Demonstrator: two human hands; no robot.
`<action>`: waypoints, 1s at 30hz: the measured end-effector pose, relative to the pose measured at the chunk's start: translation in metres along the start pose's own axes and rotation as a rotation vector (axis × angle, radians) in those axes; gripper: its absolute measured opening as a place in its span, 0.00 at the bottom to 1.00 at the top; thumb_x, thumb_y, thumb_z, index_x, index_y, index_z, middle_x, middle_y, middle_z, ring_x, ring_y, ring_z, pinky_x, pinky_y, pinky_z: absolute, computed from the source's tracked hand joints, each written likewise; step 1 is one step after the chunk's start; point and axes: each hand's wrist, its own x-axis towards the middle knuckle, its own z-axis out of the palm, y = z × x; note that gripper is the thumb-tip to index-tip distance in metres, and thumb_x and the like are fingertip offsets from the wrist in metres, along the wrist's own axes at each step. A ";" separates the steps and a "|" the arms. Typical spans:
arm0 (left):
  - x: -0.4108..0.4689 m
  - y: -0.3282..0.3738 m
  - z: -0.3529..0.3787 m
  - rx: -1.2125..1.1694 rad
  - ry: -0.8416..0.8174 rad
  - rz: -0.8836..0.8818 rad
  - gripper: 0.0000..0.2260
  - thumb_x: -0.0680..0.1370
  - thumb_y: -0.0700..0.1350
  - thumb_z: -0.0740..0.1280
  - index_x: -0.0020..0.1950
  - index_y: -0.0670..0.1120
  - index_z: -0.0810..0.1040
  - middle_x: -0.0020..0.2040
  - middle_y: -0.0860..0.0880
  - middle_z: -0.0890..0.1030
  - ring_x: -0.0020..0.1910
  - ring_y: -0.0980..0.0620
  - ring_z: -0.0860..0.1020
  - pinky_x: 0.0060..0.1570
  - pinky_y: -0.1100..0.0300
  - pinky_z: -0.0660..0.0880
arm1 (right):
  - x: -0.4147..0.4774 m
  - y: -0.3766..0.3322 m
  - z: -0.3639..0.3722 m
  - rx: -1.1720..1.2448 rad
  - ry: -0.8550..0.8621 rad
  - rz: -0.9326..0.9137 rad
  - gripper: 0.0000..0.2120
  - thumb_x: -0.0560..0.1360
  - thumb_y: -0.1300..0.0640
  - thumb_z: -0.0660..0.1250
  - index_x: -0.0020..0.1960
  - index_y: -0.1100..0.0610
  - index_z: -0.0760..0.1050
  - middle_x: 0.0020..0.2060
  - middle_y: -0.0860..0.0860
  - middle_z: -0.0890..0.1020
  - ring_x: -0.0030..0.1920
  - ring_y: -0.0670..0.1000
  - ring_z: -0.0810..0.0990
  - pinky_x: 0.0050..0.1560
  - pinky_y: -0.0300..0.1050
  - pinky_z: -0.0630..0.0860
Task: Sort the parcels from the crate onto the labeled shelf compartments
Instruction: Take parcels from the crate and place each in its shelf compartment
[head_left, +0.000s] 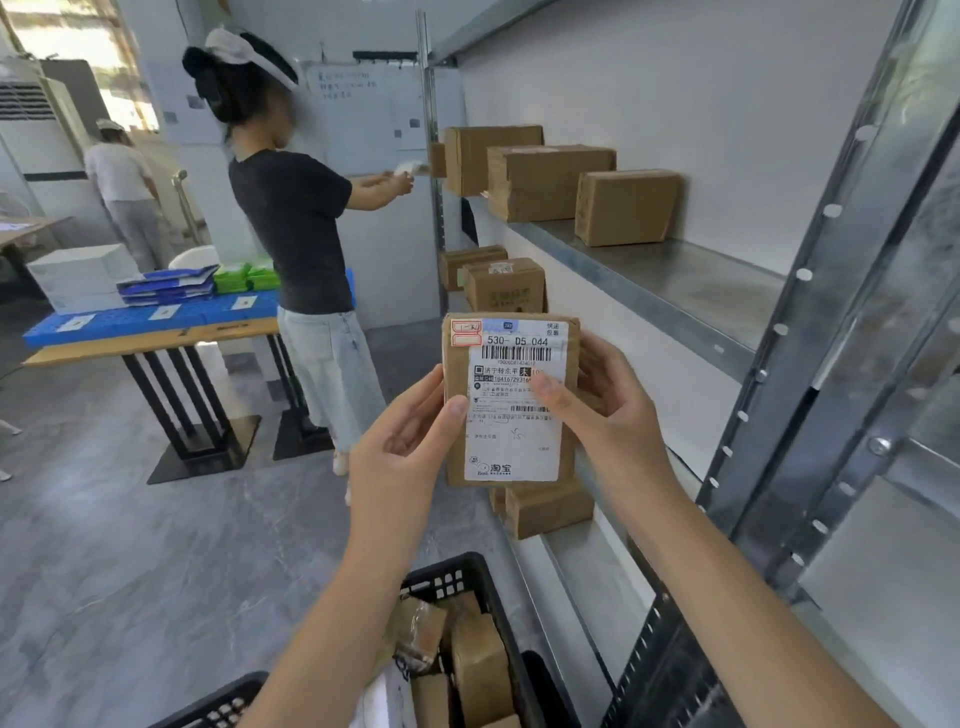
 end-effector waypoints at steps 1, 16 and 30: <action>0.000 0.000 -0.002 -0.006 -0.015 -0.009 0.17 0.77 0.41 0.71 0.66 0.49 0.79 0.58 0.54 0.84 0.59 0.56 0.81 0.60 0.56 0.78 | -0.004 -0.001 0.002 -0.015 0.007 0.000 0.24 0.69 0.49 0.75 0.63 0.42 0.74 0.58 0.43 0.83 0.60 0.47 0.81 0.59 0.55 0.80; -0.014 -0.020 -0.022 -0.166 -0.309 -0.177 0.18 0.74 0.41 0.72 0.65 0.47 0.80 0.55 0.56 0.85 0.57 0.60 0.81 0.54 0.67 0.78 | -0.083 -0.015 0.020 -0.350 0.320 0.098 0.30 0.72 0.46 0.73 0.72 0.39 0.68 0.60 0.37 0.81 0.59 0.42 0.80 0.60 0.52 0.79; -0.124 0.042 0.058 -0.370 -0.705 -0.197 0.16 0.75 0.41 0.71 0.62 0.52 0.80 0.54 0.57 0.85 0.56 0.60 0.82 0.51 0.69 0.78 | -0.224 -0.130 -0.033 -0.541 0.735 0.027 0.28 0.71 0.45 0.72 0.69 0.35 0.69 0.57 0.36 0.82 0.54 0.36 0.80 0.51 0.34 0.79</action>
